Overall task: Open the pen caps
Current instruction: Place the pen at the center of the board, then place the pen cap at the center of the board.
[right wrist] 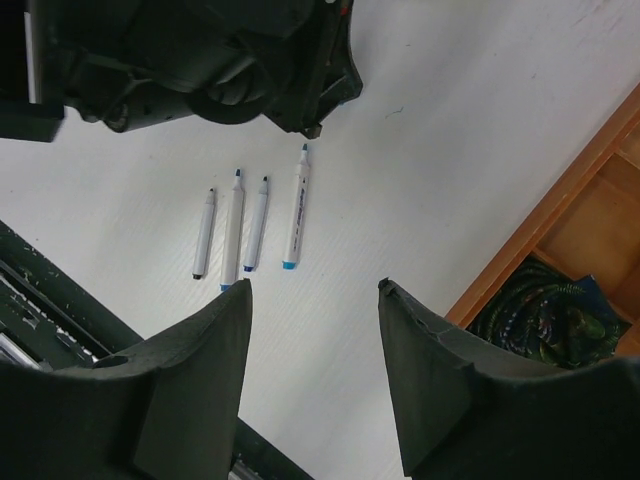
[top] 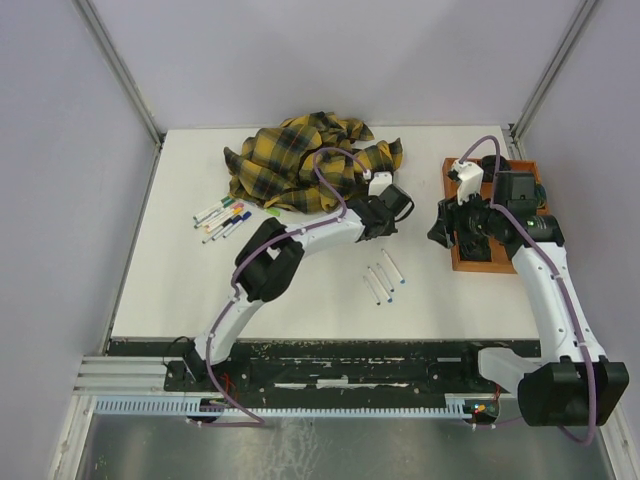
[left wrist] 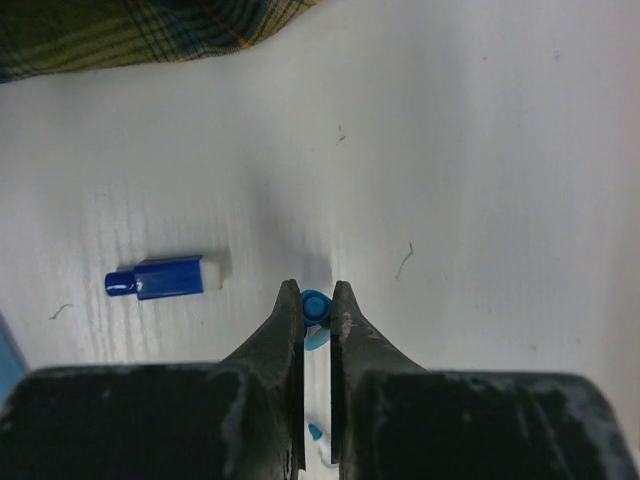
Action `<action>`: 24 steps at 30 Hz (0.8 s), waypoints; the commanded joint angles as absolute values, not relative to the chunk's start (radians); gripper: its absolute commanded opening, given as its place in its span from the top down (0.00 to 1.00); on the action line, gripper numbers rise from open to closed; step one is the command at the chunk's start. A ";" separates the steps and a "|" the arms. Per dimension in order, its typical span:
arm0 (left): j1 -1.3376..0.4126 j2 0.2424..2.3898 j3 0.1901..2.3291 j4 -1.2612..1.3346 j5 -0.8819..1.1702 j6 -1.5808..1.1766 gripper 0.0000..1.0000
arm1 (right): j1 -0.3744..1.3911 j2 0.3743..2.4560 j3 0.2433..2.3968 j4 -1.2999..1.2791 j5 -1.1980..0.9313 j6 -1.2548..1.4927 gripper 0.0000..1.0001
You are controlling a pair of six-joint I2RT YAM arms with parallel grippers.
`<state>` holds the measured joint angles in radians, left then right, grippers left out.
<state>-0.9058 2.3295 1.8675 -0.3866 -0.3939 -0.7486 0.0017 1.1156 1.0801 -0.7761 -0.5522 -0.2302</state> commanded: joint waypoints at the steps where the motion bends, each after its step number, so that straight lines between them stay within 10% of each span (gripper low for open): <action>1: -0.907 2.402 1.998 -0.474 -0.434 -0.706 0.92 | -0.011 1.108 1.074 -0.751 -0.596 -0.229 0.39; 24: -0.875 2.434 1.997 -0.552 -0.512 -0.757 0.72 | -0.019 1.141 1.069 -0.755 -0.625 -0.222 0.39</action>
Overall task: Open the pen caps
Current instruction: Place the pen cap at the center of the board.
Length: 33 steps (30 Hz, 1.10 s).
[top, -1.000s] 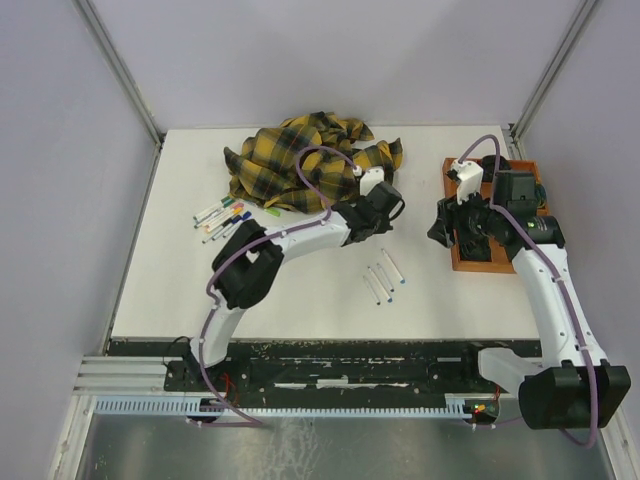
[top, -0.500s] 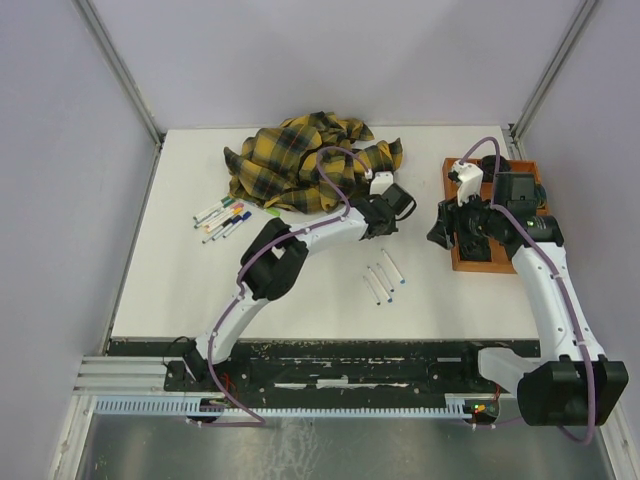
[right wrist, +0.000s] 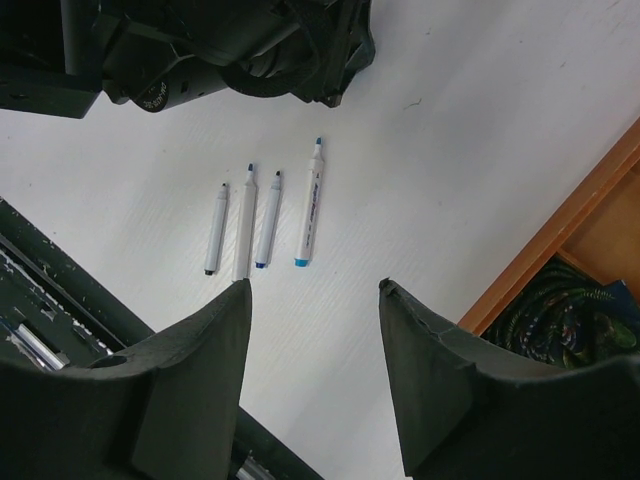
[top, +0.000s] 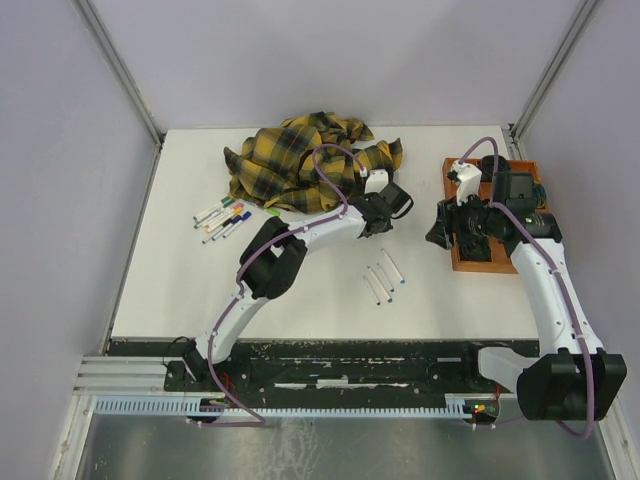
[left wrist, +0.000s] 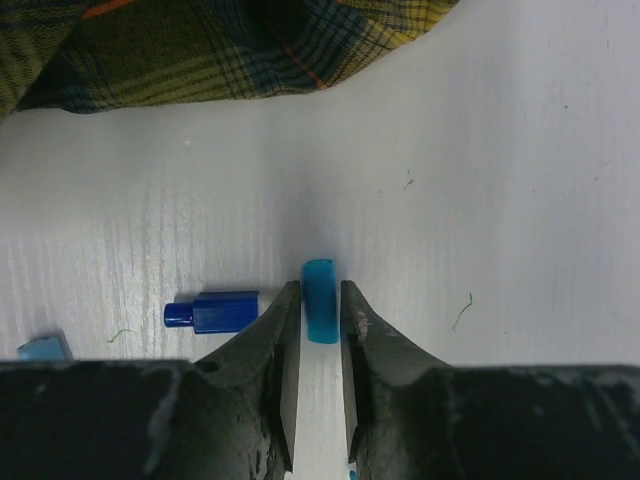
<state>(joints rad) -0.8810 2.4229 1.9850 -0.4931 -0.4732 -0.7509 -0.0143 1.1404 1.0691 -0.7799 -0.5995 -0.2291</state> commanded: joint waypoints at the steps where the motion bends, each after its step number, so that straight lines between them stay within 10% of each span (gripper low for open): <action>1: -0.873 2.431 1.996 -0.554 -0.514 -0.757 0.72 | -0.019 1.143 1.068 -0.754 -0.627 -0.222 0.39; 17: -0.867 2.189 1.919 -0.499 -0.523 -0.635 0.62 | -0.022 1.144 1.067 -0.758 -0.656 -0.230 0.38; 33: -0.738 1.533 0.907 0.200 -0.428 -0.379 0.44 | -0.026 1.144 1.070 -0.781 -0.717 -0.250 0.38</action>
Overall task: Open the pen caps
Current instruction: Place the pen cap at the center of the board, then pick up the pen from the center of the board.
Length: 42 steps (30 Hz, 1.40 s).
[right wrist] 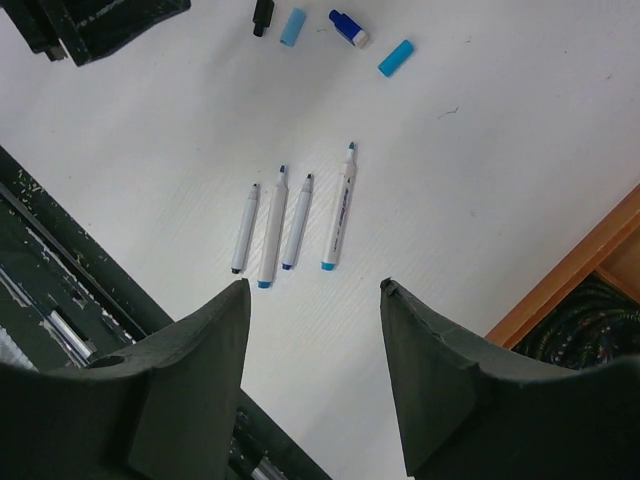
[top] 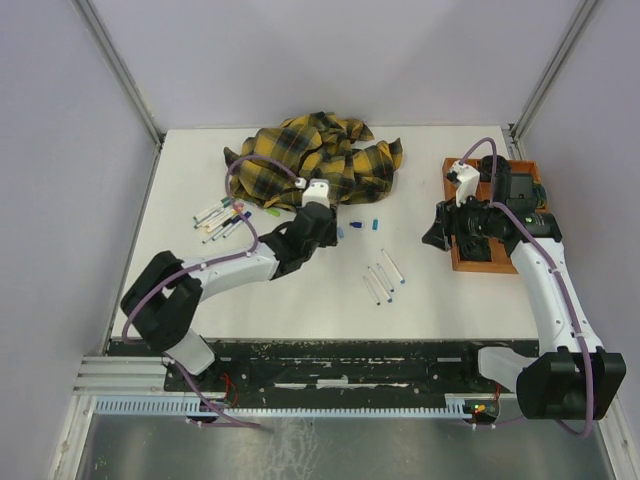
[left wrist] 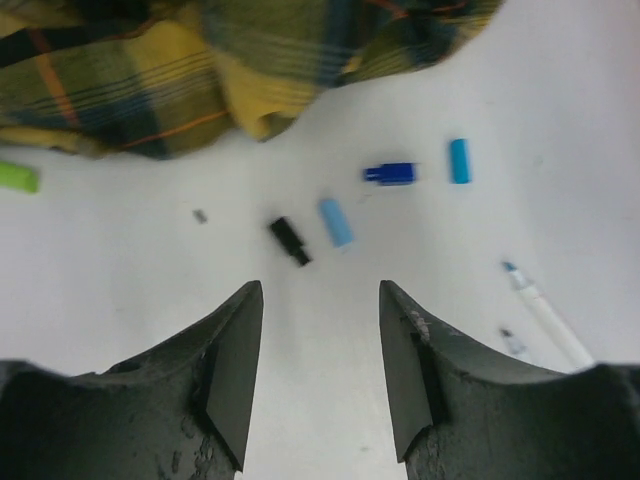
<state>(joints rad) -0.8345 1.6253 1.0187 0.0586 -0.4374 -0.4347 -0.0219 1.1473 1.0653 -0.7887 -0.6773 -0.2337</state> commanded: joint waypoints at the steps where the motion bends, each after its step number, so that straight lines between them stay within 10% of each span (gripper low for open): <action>1: -0.702 1.513 0.876 0.210 -0.399 -0.398 0.43 | -0.026 1.146 1.070 -0.782 -0.720 -0.251 0.38; 9: -0.492 1.498 0.779 0.202 -0.332 -0.548 0.36 | -0.028 1.182 1.070 -0.791 -0.726 -0.271 0.37; 18: -0.411 1.855 1.195 -0.303 -0.493 -0.698 0.47 | -0.029 1.201 1.066 -0.793 -0.730 -0.278 0.37; 42: -0.369 2.066 1.443 -0.398 -0.504 -0.685 0.47 | -0.027 1.208 1.065 -0.792 -0.732 -0.278 0.37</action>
<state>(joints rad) -0.3763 2.0529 1.4025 -0.3729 -0.4694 -0.6495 -0.0219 1.2098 1.0645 -0.8070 -0.7074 -0.2642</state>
